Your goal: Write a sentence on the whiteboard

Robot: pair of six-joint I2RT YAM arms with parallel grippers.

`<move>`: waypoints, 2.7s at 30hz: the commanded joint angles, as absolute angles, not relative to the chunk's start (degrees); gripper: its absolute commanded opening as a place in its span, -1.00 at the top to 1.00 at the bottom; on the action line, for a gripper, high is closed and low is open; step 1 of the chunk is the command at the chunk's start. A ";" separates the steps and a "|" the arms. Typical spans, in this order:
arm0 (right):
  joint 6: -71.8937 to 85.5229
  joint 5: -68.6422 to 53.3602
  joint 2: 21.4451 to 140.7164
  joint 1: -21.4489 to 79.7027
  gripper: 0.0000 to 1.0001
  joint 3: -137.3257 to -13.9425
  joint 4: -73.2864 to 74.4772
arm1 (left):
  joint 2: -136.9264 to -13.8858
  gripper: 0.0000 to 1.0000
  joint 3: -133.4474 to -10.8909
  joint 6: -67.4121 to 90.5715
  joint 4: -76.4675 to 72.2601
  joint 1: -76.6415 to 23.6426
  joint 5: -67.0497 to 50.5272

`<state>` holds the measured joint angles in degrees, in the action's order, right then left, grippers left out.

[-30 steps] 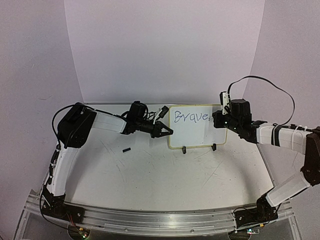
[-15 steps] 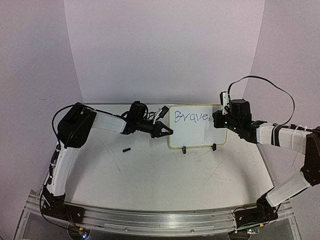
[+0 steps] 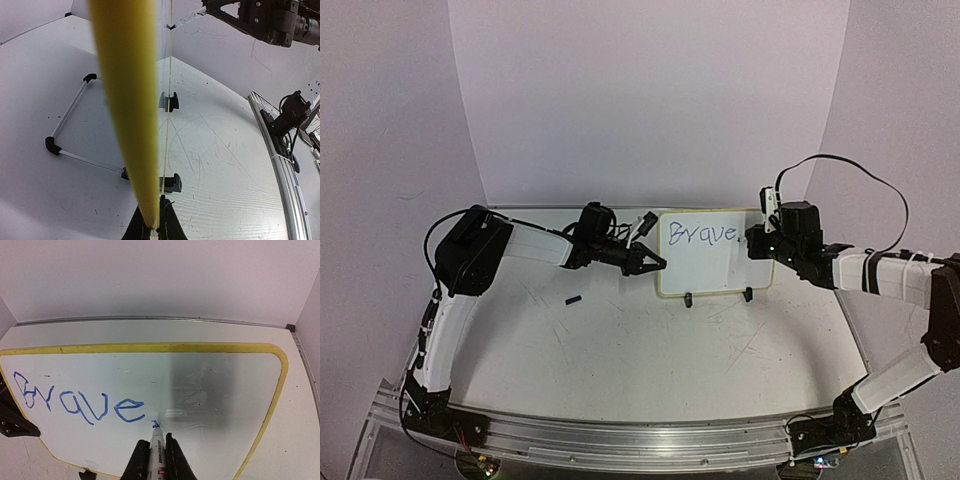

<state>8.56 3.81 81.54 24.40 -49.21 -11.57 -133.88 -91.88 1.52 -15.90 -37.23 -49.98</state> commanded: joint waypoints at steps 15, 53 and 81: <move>10.90 -6.29 68.57 24.17 1.00 -47.08 -13.62 | -135.24 1.00 -91.63 -2.48 -8.26 -37.18 -42.54; 2.77 -7.06 93.02 39.11 1.00 -59.97 -14.91 | -134.69 1.00 -90.90 -3.03 -8.27 -37.09 -42.42; 1.24 1.06 96.21 40.43 1.00 -62.43 -13.27 | -134.21 1.00 -90.52 -3.60 -8.17 -37.13 -41.44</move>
<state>2.02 -0.27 95.46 40.23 -60.34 -12.51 -133.73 -91.88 1.28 -15.88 -37.52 -49.30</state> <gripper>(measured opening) 0.096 0.049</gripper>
